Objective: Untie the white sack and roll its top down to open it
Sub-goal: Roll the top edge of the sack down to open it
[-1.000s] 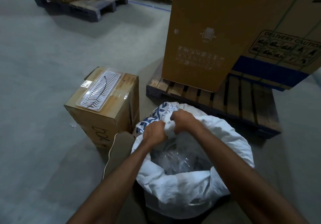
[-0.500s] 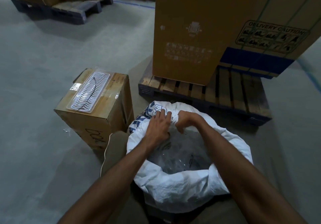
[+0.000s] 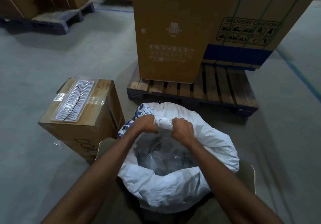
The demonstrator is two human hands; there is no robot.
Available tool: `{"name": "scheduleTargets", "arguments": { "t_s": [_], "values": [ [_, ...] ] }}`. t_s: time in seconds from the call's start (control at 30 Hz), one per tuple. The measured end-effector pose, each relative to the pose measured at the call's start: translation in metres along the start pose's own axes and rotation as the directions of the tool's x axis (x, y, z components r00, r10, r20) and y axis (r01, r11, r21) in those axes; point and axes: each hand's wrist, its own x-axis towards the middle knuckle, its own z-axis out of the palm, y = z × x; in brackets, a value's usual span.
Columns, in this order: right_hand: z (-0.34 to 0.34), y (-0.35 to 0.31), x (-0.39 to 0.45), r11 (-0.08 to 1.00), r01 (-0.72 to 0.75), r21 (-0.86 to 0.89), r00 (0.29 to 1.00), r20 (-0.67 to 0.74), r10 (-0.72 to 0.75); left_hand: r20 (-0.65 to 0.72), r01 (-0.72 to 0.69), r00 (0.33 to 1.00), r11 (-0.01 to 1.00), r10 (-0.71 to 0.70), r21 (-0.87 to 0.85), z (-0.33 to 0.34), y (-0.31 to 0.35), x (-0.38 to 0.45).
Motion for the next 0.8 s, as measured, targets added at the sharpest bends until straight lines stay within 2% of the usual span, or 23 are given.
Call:
{"name": "scheduleTargets", "arguments": {
  "t_s": [0.07,0.1,0.17,0.27,0.33,0.37,0.43,0.47,0.57,0.63,0.7,0.73,0.8],
  "values": [
    [-0.011,0.004,0.008,0.999,-0.012,0.037,0.995,0.099,0.009,-0.298,-0.046,0.946,0.965,0.125,0.257,0.016,0.011,-0.009],
    [-0.018,0.006,0.012,0.999,-0.022,0.048,0.985,0.171,0.014,-0.36,-0.109,0.901,0.93,0.241,0.35,0.022,0.02,-0.015],
    [-0.035,0.008,0.02,0.995,-0.048,0.085,0.941,0.338,0.017,-0.34,-0.235,0.85,0.866,0.404,0.44,0.033,0.031,-0.017],
    [-0.051,0.011,0.027,0.992,-0.059,0.114,0.875,0.484,-0.004,-0.348,-0.207,0.864,0.887,0.363,0.412,0.042,0.043,-0.007],
    [-0.042,0.013,0.025,0.993,-0.051,0.104,0.889,0.458,-0.002,-0.358,-0.151,0.886,0.913,0.296,0.38,0.037,0.049,-0.002],
    [-0.033,0.014,0.021,0.993,-0.044,0.107,0.921,0.389,-0.001,-0.333,-0.136,0.905,0.92,0.266,0.366,0.034,0.051,0.002],
    [-0.012,0.016,0.007,0.997,-0.018,0.075,0.991,0.132,0.008,-0.252,-0.114,0.948,0.946,0.195,0.303,0.028,0.05,0.009],
    [-0.002,0.018,-0.003,1.0,-0.012,0.012,1.0,-0.013,0.012,-0.204,-0.096,0.968,0.964,0.148,0.247,0.024,0.05,0.009],
    [0.022,0.024,-0.024,0.981,-0.103,-0.166,0.966,-0.252,0.059,0.079,-0.033,0.997,0.987,0.021,0.155,0.0,0.044,0.02],
    [0.025,0.028,-0.027,0.983,-0.103,-0.149,0.968,-0.241,0.065,0.218,-0.045,0.976,0.989,0.013,0.142,-0.021,0.042,0.027],
    [0.013,0.03,-0.022,0.994,-0.108,-0.024,0.986,-0.129,0.104,0.253,-0.053,0.967,0.985,0.011,0.162,-0.025,0.044,0.033],
    [0.007,0.031,-0.019,0.991,-0.126,0.043,0.99,-0.065,0.128,0.206,-0.056,0.978,0.98,0.016,0.189,-0.021,0.047,0.034],
    [-0.005,0.035,-0.009,0.974,-0.172,0.146,0.984,0.064,0.164,-0.011,-0.104,0.993,0.935,0.114,0.338,-0.002,0.055,0.024]
  ]
}}
